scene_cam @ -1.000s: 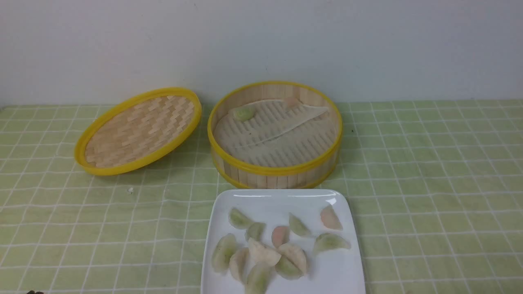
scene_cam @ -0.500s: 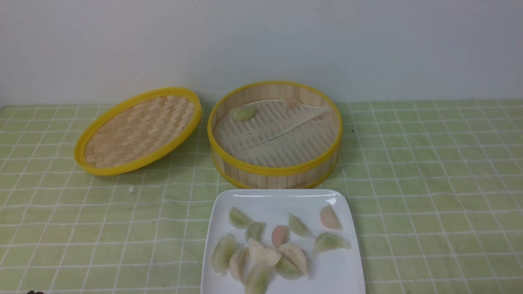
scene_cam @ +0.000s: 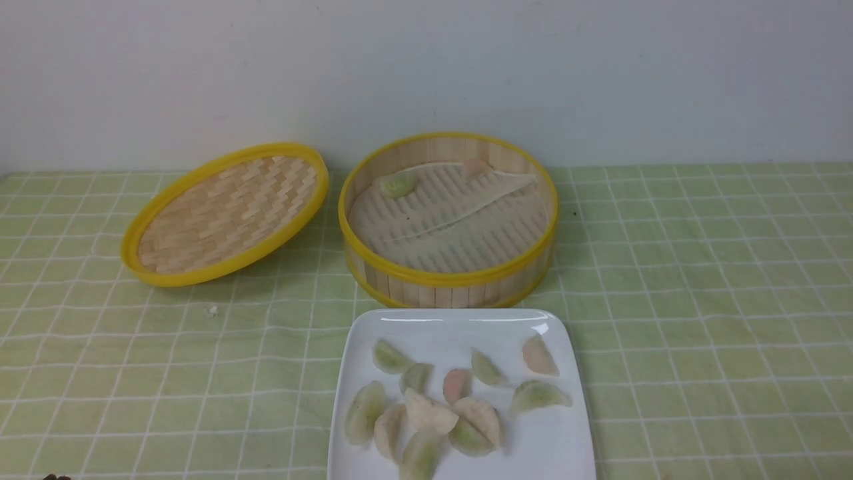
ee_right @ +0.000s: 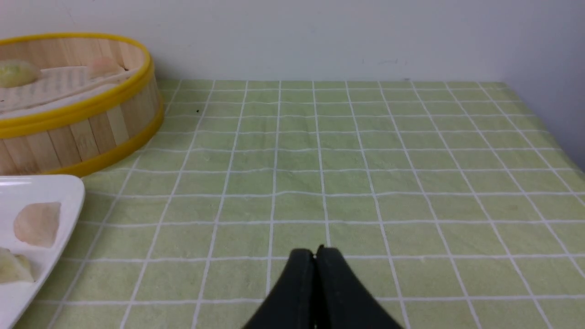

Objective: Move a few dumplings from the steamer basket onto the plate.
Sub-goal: Use the left arm to grab a dumpling from the steamer, then use the left arm to put the dumpling into the plate, then use the right arm to grab a dumpling from inside the steamer

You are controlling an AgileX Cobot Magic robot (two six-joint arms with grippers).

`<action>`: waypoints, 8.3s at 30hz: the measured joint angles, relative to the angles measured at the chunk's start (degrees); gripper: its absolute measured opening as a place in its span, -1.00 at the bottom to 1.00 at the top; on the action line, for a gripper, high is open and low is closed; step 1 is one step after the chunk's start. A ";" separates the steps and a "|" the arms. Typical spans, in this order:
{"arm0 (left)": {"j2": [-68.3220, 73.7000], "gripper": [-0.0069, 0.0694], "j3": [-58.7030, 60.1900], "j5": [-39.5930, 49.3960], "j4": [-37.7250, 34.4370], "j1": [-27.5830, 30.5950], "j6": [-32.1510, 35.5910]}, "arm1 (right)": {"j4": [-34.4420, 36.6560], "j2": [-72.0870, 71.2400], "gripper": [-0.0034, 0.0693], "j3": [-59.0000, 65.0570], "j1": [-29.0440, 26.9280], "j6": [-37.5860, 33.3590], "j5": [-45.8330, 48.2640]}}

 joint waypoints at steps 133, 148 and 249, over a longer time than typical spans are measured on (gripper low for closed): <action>108.19 -0.39 -110.27 48.55 -12.80 -16.58 9.68 | 29.18 56.03 -0.95 -66.35 3.37 -10.57 45.71; 103.75 -0.39 -76.84 40.08 -15.98 -35.69 7.02 | 29.23 56.08 -0.95 -66.35 3.37 -13.73 46.42; 44.69 -0.83 -85.05 51.30 28.43 -36.28 -25.23 | 19.52 162.52 -0.92 -161.92 19.61 -45.15 36.66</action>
